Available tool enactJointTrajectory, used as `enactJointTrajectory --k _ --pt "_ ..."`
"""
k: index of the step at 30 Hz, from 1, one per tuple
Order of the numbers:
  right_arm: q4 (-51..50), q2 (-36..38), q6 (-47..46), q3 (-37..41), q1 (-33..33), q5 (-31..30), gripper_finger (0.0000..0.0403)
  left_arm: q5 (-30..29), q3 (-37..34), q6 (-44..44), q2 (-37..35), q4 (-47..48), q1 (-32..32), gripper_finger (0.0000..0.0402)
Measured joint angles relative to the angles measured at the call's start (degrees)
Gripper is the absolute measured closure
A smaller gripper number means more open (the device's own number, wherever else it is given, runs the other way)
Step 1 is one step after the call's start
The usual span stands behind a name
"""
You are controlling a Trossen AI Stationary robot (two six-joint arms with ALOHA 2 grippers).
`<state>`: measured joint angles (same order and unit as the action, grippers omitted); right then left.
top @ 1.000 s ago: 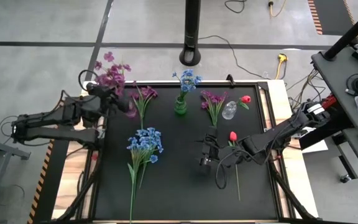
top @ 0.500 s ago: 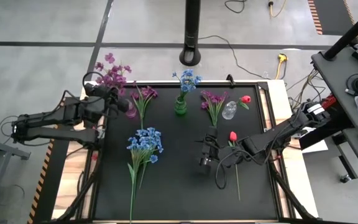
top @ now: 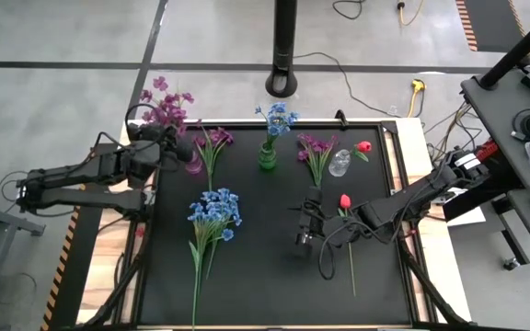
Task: Sort flowers into vase by color
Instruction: Put the middle right violet flowers into the violet vase
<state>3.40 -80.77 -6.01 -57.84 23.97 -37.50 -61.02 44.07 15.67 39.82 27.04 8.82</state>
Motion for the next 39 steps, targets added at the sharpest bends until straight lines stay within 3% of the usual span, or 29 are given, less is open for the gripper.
enactJointTrajectory --k 8,19,30,34,39 --pt "-0.09 0.00 0.03 0.00 0.00 0.02 0.0133 -0.02 0.00 5.94 2.27 0.01 1.83 0.0397" --pt "-0.09 0.00 -0.67 0.00 0.00 0.07 0.0125 -0.08 0.00 8.28 3.15 1.49 1.79 0.0357" --pt "-0.09 0.00 -1.06 0.00 0.00 0.17 0.0121 0.08 0.00 19.87 2.11 12.04 1.77 0.0270" --pt "-0.09 0.00 -1.07 0.00 0.00 0.17 0.0119 3.37 0.00 20.88 2.03 13.34 1.73 0.0232" --pt "-0.17 0.00 -1.92 0.00 0.00 0.19 0.0117 13.66 1.24 20.30 1.55 15.08 1.72 0.0196"
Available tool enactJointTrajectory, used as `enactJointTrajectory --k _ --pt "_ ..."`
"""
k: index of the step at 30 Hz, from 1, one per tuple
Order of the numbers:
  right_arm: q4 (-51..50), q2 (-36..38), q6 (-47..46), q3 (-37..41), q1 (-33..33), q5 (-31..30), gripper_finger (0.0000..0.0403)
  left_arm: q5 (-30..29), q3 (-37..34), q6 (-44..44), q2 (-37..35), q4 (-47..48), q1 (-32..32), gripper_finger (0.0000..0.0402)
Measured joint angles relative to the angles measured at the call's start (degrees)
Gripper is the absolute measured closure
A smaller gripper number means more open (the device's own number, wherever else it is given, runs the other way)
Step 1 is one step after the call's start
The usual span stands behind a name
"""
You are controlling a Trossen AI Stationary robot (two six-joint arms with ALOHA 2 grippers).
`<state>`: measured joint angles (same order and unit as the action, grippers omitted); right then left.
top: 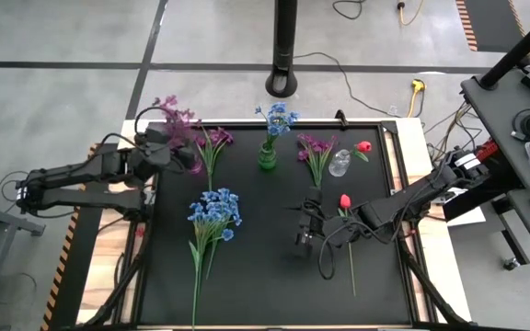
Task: Sort flowers into vase by color
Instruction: Put the middle right violet flowers into the violet vase, then put the bottom left blue flowers into the green vase
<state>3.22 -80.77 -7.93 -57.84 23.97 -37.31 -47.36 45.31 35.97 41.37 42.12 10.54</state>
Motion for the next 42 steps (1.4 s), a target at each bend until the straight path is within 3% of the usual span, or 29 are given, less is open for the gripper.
enactJointTrajectory --k 10,22,29,36,42 --pt "-1.68 0.00 -1.45 0.02 0.00 1.74 0.0116 10.59 5.89 17.10 0.23 25.16 -0.18 0.0185" --pt "-6.70 0.52 -3.84 0.02 0.32 1.85 0.0112 26.26 5.15 20.29 1.34 26.55 -5.21 0.0185" --pt "-15.44 3.19 -7.32 0.02 0.39 2.16 0.0115 26.85 3.70 32.06 5.93 22.05 -24.90 0.0185" --pt "-17.05 5.29 -7.55 0.02 0.42 6.44 0.0113 18.14 3.72 49.70 15.24 19.51 -49.32 0.0188" --pt "-16.96 5.79 -8.23 0.02 0.39 6.87 0.0112 13.93 3.72 60.85 24.58 19.49 -60.26 0.0194"
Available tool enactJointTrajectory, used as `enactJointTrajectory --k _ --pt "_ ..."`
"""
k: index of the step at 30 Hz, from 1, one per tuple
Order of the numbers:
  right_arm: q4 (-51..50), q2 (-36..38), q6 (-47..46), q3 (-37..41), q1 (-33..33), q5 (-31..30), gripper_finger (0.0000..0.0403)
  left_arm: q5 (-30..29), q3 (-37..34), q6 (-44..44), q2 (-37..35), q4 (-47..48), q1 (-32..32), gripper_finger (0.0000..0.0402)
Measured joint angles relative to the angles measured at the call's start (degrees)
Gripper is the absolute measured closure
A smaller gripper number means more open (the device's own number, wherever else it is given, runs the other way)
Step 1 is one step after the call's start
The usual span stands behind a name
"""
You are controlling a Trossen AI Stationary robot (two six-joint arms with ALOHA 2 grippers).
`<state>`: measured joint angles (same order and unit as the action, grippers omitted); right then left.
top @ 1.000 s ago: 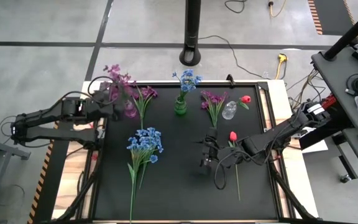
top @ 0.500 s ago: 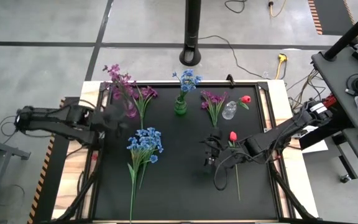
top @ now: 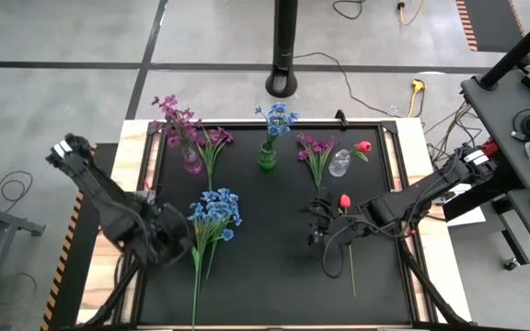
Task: Sort flowers into vase by color
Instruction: Put the bottom left blue flowers into the green vase
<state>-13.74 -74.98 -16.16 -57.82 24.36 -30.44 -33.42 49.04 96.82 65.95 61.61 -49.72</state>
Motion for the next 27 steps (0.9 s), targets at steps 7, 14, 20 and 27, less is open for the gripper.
enactJointTrajectory --k 7,14,20,27 --pt "-0.07 0.26 -2.35 0.00 0.00 0.20 0.0110 0.40 0.00 -4.77 6.87 -6.46 -1.77 0.0205" --pt "-3.68 0.44 -5.79 0.00 0.00 1.00 0.0110 0.07 0.02 -37.98 10.15 -37.86 -1.34 0.0239" --pt "-7.75 0.46 -9.66 0.00 0.02 3.62 0.0112 -0.11 1.84 -31.38 12.02 -36.54 -0.34 0.0260" --pt "-10.83 0.78 -13.72 0.00 0.66 10.85 0.0111 9.81 3.19 -7.54 12.77 -23.87 0.42 0.0261"
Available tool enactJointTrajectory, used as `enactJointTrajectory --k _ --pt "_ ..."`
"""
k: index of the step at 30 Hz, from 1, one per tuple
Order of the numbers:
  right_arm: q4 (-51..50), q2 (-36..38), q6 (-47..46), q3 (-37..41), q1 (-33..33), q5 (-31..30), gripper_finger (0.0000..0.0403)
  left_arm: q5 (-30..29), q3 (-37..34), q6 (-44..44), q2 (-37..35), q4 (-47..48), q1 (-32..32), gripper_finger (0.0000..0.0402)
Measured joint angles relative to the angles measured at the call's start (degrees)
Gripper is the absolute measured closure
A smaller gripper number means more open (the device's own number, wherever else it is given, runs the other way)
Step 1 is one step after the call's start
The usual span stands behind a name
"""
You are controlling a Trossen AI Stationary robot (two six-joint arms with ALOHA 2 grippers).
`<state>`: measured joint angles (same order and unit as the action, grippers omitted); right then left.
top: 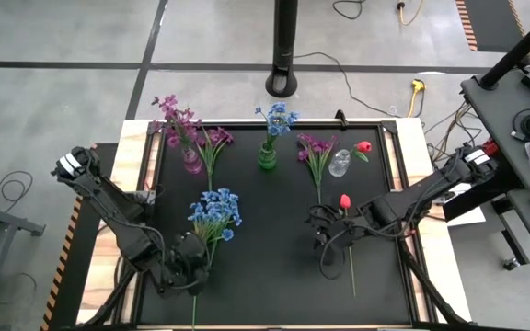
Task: Sort flowers into vase by color
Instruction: Put the bottom left blue flowers into the green vase
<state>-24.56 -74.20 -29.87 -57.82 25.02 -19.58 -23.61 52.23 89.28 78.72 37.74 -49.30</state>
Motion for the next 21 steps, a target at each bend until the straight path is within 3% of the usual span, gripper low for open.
enactJointTrajectory --k 3,7,12,21 --pt "-4.22 0.60 -3.20 0.00 0.34 5.15 0.0112 5.94 0.54 8.76 0.39 4.02 -0.23 0.0261" --pt "-10.81 0.68 -6.60 0.00 1.11 7.63 0.0117 6.65 0.59 15.60 2.19 3.74 -0.59 0.0258" --pt "-14.59 0.58 -6.95 0.00 1.90 7.70 0.0122 6.38 0.59 19.91 6.14 3.81 -0.12 0.0231" --pt "-11.92 0.53 -3.24 0.02 1.85 5.99 0.0120 6.18 0.61 24.57 14.80 5.94 0.59 0.0186"
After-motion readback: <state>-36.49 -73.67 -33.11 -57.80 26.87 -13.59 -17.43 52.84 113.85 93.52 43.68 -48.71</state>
